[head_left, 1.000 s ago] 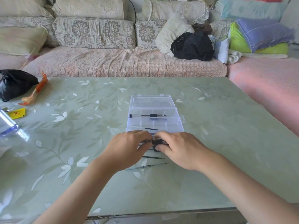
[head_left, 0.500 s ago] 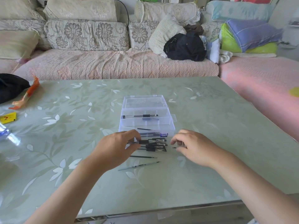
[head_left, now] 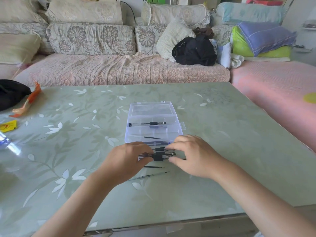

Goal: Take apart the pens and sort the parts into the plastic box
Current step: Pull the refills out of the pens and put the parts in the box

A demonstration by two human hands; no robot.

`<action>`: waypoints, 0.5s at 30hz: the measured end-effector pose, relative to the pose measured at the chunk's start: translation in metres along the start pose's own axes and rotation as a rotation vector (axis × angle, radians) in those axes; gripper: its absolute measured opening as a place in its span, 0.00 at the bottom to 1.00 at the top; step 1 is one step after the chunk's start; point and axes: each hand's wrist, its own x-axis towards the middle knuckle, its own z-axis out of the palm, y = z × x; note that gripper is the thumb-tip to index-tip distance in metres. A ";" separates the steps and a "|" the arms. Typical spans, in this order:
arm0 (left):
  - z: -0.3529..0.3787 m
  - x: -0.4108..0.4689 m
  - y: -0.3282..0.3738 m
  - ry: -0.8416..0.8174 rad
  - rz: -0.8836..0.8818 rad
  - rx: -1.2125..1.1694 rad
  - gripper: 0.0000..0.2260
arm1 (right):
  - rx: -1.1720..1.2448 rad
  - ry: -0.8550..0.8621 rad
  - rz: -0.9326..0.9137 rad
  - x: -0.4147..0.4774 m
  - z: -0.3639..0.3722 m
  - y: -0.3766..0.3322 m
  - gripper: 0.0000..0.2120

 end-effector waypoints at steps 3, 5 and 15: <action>0.000 0.001 -0.001 0.035 0.041 -0.006 0.05 | -0.005 -0.015 -0.056 0.004 0.005 -0.009 0.12; -0.001 0.001 -0.003 0.054 0.058 -0.013 0.05 | -0.030 -0.020 -0.075 0.007 0.006 -0.011 0.11; -0.002 0.005 -0.008 0.001 0.024 -0.016 0.05 | -0.112 0.115 -0.084 0.015 0.011 -0.017 0.09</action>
